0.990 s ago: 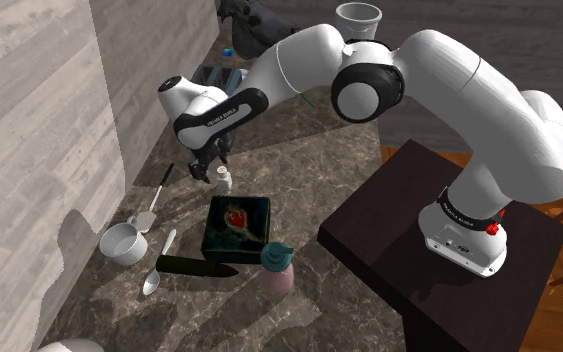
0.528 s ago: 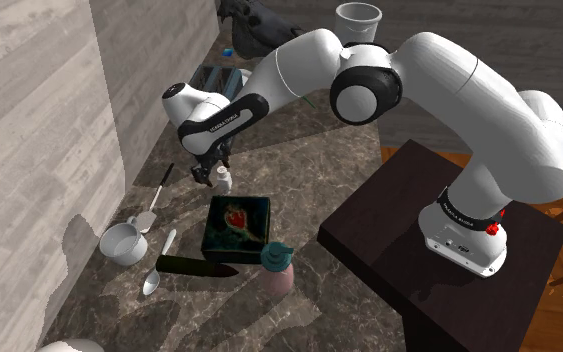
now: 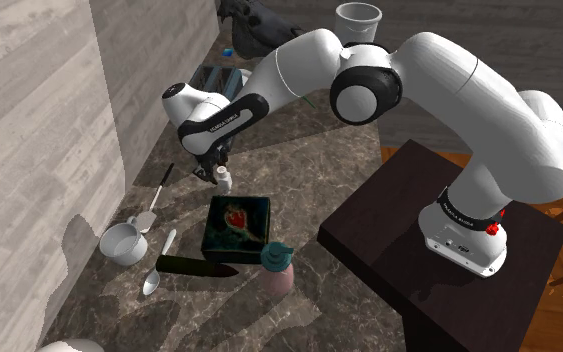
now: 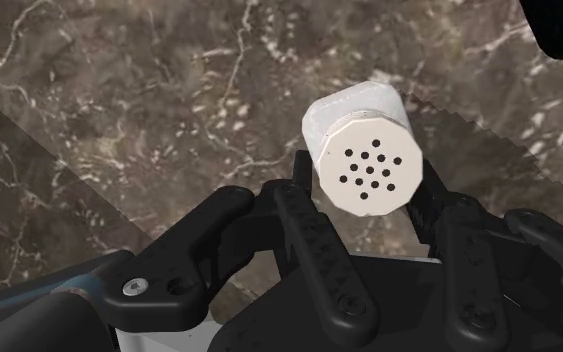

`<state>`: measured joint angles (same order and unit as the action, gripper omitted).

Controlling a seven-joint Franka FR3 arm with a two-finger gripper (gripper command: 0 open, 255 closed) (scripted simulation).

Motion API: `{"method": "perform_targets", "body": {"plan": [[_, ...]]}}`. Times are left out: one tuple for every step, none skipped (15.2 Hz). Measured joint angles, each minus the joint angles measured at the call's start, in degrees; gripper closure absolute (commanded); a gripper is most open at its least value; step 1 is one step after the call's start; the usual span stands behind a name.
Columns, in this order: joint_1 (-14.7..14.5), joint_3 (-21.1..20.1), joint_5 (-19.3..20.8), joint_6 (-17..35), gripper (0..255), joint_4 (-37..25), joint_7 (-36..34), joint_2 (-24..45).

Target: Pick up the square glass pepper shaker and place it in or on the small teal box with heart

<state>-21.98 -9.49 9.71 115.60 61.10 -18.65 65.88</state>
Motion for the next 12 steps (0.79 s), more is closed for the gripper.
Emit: {"method": "perform_targets", "body": {"plan": [[0.00, 0.00, 0.00, -0.01, 255, -0.01, 0.00, 0.01], [0.00, 0.00, 0.00, -0.01, 255, -0.03, 0.01, 0.01], [0.00, -0.01, 0.00, 0.00, 255, -0.01, 0.01, 0.01], [0.00, -0.01, -0.01, 0.01, 255, -0.02, 0.01, 0.01], [0.00, -0.01, 0.00, 0.03, 255, 0.04, 0.00, -0.02], [0.01, -0.01, -0.01, -0.16, 255, 0.11, -0.01, -0.24], [0.09, -0.05, -0.03, -0.21, 255, 0.73, -0.03, -0.89], [0.08, -0.09, -0.06, -0.53, 255, 0.84, -0.07, -1.33], [0.19, -0.14, -0.09, -0.67, 255, 1.36, -0.04, -2.00], [0.17, -0.19, -0.12, -0.92, 255, 1.68, -0.13, -2.57], [0.20, -0.24, -0.17, -1.41, 255, 1.70, -0.09, -3.07], [0.33, -0.30, -0.19, -1.37, 255, 2.63, -0.12, -3.97]]}}
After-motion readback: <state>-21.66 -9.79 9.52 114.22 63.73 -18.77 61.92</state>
